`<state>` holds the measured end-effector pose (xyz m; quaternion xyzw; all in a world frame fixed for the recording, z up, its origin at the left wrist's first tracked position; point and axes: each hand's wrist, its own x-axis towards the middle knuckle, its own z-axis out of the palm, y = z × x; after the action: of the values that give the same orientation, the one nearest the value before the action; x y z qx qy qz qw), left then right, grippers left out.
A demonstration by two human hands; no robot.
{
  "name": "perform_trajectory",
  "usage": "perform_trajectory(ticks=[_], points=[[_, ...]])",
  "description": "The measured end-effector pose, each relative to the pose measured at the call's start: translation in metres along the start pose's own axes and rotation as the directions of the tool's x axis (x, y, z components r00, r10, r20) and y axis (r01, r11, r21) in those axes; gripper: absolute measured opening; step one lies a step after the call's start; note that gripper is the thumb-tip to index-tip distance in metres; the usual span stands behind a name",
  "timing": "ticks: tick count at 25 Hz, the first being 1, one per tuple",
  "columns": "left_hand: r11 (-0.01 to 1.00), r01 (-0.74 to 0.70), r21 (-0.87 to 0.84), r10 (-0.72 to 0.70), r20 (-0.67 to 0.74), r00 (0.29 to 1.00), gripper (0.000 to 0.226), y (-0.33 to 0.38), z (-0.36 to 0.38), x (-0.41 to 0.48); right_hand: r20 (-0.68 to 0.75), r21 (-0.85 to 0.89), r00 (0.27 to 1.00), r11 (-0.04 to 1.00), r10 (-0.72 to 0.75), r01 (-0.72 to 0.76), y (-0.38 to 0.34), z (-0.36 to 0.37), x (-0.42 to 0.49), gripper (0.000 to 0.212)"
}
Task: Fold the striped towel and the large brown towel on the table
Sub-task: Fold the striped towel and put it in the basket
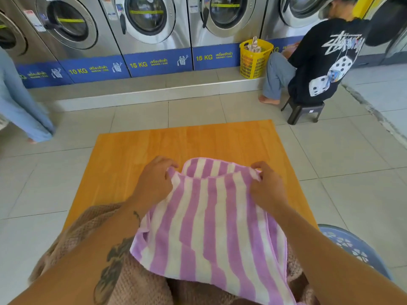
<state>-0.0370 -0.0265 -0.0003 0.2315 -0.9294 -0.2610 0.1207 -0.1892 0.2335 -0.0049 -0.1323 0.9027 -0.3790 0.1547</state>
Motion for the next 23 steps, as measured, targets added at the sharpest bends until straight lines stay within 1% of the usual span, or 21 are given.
perform_trajectory(ticks=[1, 2, 4, 5, 6, 7, 9, 10, 11, 12, 14, 15, 17, 18, 19, 20, 21, 23], points=[[0.999, -0.047, -0.019, 0.046, -0.051, 0.998, 0.041, 0.008, 0.001, 0.008, -0.064, 0.02, 0.998, 1.0, -0.002, 0.003, 0.004, -0.008, 0.001, 0.045], [0.997, -0.067, -0.046, 0.063, -0.09, 0.994, 0.039, 0.015, 0.005, 0.017, -0.125, 0.036, 0.992, 0.999, -0.001, 0.006, 0.01, -0.018, 0.002, 0.047], [0.993, -0.056, -0.102, 0.043, -0.131, 0.99, 0.036, 0.033, 0.012, 0.031, -0.206, 0.047, 0.979, 0.999, 0.011, -0.002, 0.024, -0.029, 0.002, 0.049], [0.992, -0.036, -0.117, 0.022, -0.121, 0.992, 0.035, 0.042, 0.017, 0.037, -0.212, 0.041, 0.976, 0.999, 0.037, -0.029, 0.031, -0.032, 0.001, 0.049], [0.994, -0.023, -0.111, 0.014, -0.087, 0.996, 0.035, 0.048, 0.023, 0.041, -0.193, 0.022, 0.978, 0.997, 0.074, -0.071, 0.038, -0.031, 0.003, 0.048], [0.996, -0.015, -0.084, 0.013, -0.024, 1.0, 0.036, 0.05, 0.029, 0.044, -0.154, -0.009, 0.981, 0.993, 0.118, -0.121, 0.043, -0.031, 0.005, 0.047], [0.999, 0.053, -0.008, -0.051, 0.152, 0.987, 0.042, 0.047, 0.042, 0.047, -0.055, -0.092, 0.981, 0.977, 0.186, -0.191, 0.051, -0.027, 0.007, 0.044], [0.994, 0.096, 0.047, -0.105, 0.237, 0.966, 0.045, 0.044, 0.045, 0.046, -0.018, -0.144, 0.979, 0.969, 0.202, -0.202, 0.053, -0.026, 0.007, 0.043], [0.988, 0.111, 0.106, -0.137, 0.293, 0.946, 0.045, 0.041, 0.048, 0.043, 0.001, -0.196, 0.979, 0.96, 0.202, -0.198, 0.053, -0.026, 0.005, 0.043], [0.982, 0.095, 0.164, -0.145, 0.323, 0.935, 0.044, 0.04, 0.05, 0.038, 0.002, -0.222, 0.983, 0.958, 0.184, -0.179, 0.054, -0.025, 0.004, 0.044], [0.966, 0.045, 0.253, -0.134, 0.349, 0.928, 0.043, 0.04, 0.05, 0.028, -0.017, -0.173, 0.988, 0.973, 0.153, -0.154, 0.051, -0.028, 0.001, 0.046], [0.959, 0.057, 0.278, -0.159, 0.362, 0.918, 0.044, 0.041, 0.047, 0.022, -0.026, -0.114, 0.986, 0.98, 0.163, -0.165, 0.047, -0.031, -0.001, 0.046], [0.952, 0.165, 0.256, -0.26, 0.403, 0.878, 0.039, 0.043, 0.04, 0.018, -0.047, -0.041, 0.982, 0.982, 0.183, -0.185, 0.039, -0.036, -0.001, 0.043], [0.947, 0.215, 0.238, -0.302, 0.435, 0.848, 0.035, 0.043, 0.037, 0.016, -0.059, -0.037, 0.982, 0.983, 0.177, -0.179, 0.037, -0.038, -0.001, 0.043], [0.946, 0.236, 0.223, -0.316, 0.465, 0.827, 0.035, 0.041, 0.035, 0.014, -0.072, -0.039, 0.983, 0.985, 0.167, -0.17, 0.034, -0.041, 0.0, 0.043], [0.949, 0.241, 0.203, -0.311, 0.477, 0.822, 0.043, 0.039, 0.034, 0.012, -0.088, -0.04, 0.984, 0.987, 0.152, -0.156, 0.032, -0.043, 0.0, 0.045], [0.956, 0.232, 0.18, -0.29, 0.451, 0.844, 0.053, 0.037, 0.034, 0.011, -0.104, -0.037, 0.986, 0.99, 0.132, -0.137, 0.03, -0.044, 0.001, 0.048], [0.98, 0.185, 0.069, -0.197, 0.311, 0.93, 0.059, 0.041, 0.032, 0.011, -0.154, -0.016, 0.986, 0.997, 0.071, -0.074, 0.03, -0.046, 0.002, 0.053]])
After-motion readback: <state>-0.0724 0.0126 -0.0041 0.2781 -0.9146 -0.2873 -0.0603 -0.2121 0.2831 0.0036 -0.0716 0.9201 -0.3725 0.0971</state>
